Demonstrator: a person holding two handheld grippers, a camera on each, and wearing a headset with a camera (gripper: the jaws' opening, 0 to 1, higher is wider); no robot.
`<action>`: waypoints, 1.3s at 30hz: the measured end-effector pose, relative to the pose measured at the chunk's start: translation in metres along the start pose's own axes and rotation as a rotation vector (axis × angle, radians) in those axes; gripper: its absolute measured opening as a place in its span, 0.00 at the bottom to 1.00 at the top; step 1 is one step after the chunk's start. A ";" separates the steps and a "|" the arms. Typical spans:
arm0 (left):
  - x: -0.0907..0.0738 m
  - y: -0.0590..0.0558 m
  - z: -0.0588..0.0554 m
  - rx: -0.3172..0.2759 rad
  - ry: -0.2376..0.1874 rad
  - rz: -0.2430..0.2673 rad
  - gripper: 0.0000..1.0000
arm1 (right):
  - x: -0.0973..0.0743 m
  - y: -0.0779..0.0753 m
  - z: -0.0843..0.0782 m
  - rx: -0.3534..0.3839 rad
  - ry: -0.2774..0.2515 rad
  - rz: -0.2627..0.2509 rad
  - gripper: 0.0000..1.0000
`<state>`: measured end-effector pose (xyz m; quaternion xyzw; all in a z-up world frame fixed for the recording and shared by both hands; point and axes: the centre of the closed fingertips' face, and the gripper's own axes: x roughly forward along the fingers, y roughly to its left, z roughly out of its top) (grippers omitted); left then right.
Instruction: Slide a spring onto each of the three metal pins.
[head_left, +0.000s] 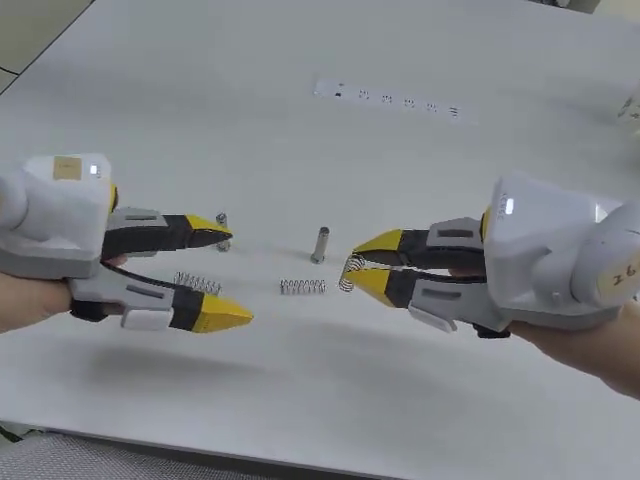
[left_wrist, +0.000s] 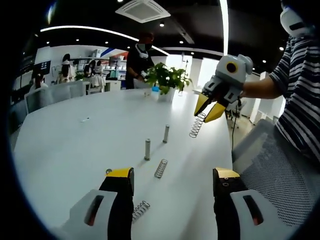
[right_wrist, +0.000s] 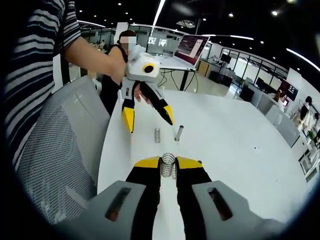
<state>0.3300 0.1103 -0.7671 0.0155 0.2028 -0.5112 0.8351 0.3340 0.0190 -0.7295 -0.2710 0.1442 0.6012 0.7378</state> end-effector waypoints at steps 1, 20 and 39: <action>-0.003 0.002 -0.001 -0.001 -0.003 0.007 0.65 | 0.000 -0.001 0.000 0.000 0.000 -0.004 0.12; -0.042 0.031 -0.010 -0.001 -0.106 0.204 0.94 | -0.017 -0.034 -0.028 0.100 0.023 -0.139 0.12; -0.054 0.037 -0.019 -0.039 -0.110 0.263 0.95 | -0.037 -0.087 -0.055 0.225 0.037 -0.341 0.12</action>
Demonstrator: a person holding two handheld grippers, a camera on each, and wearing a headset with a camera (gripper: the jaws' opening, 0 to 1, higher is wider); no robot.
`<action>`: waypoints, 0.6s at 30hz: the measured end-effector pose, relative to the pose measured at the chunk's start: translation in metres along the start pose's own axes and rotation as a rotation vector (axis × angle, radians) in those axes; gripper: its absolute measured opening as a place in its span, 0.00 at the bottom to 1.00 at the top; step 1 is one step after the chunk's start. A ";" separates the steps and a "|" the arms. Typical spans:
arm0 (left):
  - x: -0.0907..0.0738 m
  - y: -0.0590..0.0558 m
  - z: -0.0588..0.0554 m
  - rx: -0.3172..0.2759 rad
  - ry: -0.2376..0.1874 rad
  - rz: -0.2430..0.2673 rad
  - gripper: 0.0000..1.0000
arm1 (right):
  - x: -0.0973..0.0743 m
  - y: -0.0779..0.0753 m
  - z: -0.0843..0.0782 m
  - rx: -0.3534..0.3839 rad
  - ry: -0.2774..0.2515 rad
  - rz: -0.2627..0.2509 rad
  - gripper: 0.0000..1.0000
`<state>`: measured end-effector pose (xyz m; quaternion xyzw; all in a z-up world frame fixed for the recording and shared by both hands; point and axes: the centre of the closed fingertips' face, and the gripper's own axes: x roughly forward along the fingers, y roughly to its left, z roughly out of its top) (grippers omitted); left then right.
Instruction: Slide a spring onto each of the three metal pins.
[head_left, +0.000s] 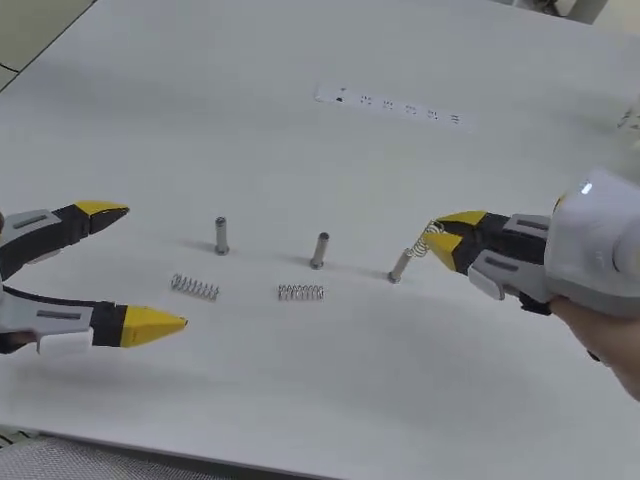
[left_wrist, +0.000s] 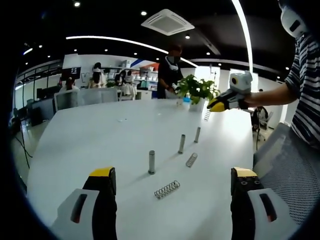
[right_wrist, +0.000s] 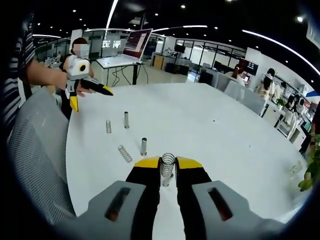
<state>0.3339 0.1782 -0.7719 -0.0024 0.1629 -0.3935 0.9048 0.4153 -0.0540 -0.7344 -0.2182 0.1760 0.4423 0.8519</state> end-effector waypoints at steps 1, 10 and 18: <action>0.000 0.000 0.000 -0.002 0.001 -0.002 0.95 | 0.001 -0.001 0.000 0.000 0.003 -0.003 0.12; -0.001 0.000 -0.002 -0.005 0.006 0.003 0.96 | 0.013 -0.007 -0.004 0.030 0.021 -0.011 0.12; -0.004 0.002 -0.009 -0.017 0.021 0.013 0.95 | 0.016 -0.011 -0.011 0.071 0.036 -0.016 0.12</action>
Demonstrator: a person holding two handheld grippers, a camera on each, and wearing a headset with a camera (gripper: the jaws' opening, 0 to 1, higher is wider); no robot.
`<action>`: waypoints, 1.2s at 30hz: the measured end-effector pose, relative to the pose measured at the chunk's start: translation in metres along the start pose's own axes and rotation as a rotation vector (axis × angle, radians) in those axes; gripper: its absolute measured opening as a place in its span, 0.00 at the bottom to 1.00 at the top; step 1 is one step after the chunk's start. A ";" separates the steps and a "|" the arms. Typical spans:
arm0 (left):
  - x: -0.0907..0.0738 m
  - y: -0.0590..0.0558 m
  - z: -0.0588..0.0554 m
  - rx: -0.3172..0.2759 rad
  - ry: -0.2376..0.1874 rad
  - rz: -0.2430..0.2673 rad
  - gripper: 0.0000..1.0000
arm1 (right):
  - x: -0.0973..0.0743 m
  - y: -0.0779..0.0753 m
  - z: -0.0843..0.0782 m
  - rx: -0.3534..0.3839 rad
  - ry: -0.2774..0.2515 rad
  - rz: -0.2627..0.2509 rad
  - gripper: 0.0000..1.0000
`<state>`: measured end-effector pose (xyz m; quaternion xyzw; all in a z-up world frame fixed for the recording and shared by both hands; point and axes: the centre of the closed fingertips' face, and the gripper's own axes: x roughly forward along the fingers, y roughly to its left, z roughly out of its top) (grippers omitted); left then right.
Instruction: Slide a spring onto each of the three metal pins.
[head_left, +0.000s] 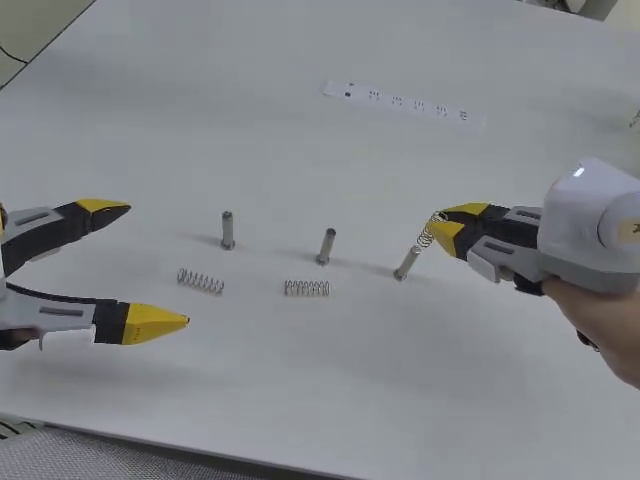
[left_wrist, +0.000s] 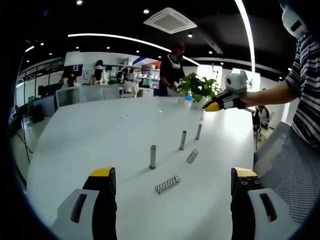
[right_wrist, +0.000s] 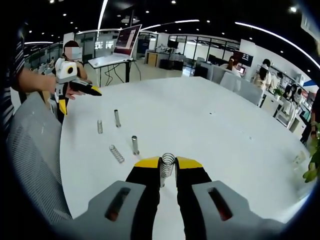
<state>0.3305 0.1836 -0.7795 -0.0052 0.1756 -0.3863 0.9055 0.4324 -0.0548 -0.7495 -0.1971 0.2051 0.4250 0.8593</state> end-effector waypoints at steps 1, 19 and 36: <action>0.000 0.000 0.000 -0.003 0.000 0.001 0.95 | 0.000 -0.001 0.000 0.001 0.001 -0.001 0.12; -0.002 0.002 0.002 -0.022 -0.014 0.010 0.93 | 0.008 0.002 -0.007 0.020 0.019 0.013 0.12; -0.005 0.003 -0.004 -0.033 -0.004 0.022 0.92 | 0.021 0.006 -0.031 0.040 0.076 0.032 0.12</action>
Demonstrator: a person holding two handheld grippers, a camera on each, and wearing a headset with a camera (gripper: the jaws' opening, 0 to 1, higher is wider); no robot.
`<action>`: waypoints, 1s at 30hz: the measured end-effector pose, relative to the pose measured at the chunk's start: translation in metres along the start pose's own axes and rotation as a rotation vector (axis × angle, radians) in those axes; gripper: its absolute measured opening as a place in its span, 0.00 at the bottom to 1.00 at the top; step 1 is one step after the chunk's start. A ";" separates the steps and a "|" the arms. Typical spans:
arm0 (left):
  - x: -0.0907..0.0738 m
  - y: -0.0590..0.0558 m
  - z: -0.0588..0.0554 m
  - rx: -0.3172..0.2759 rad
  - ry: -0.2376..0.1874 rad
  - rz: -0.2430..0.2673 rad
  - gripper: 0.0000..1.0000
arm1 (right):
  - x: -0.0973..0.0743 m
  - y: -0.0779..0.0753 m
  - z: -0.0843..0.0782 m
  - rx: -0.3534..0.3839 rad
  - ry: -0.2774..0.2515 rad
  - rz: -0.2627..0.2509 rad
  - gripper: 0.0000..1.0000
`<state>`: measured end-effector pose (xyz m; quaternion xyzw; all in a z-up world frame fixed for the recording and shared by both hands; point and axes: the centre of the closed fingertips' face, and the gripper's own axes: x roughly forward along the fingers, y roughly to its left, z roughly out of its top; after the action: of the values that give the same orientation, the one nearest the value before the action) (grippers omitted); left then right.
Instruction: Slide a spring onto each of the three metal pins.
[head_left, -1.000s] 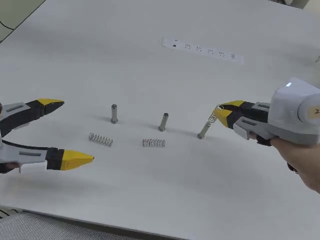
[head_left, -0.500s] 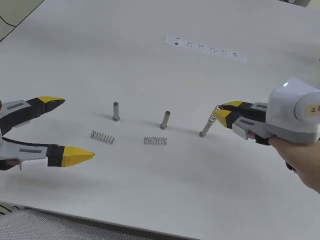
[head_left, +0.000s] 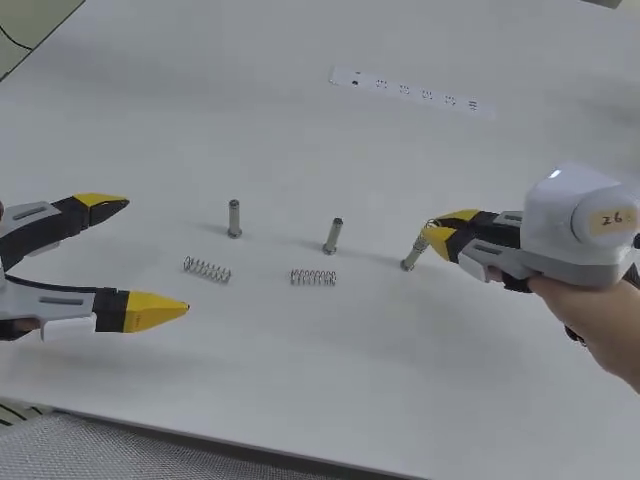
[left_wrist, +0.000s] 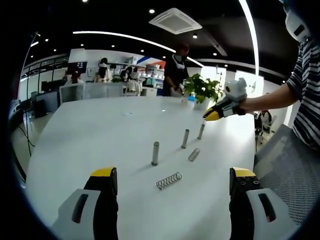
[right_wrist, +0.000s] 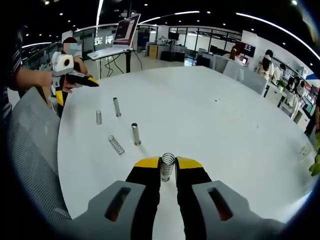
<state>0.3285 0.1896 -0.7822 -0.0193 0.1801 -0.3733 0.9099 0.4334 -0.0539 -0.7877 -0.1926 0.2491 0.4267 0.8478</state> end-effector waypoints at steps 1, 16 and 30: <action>0.000 0.000 0.000 -0.002 -0.001 0.000 0.92 | 0.001 0.000 -0.002 0.009 0.004 0.001 0.12; -0.001 -0.001 -0.002 -0.008 0.007 0.001 0.92 | 0.014 0.003 -0.030 0.066 0.062 0.005 0.12; 0.001 0.000 0.002 -0.004 0.002 -0.008 0.91 | 0.012 0.009 -0.029 0.095 0.086 0.025 0.19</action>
<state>0.3299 0.1881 -0.7805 -0.0215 0.1815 -0.3768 0.9081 0.4242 -0.0568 -0.8185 -0.1672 0.3077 0.4161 0.8392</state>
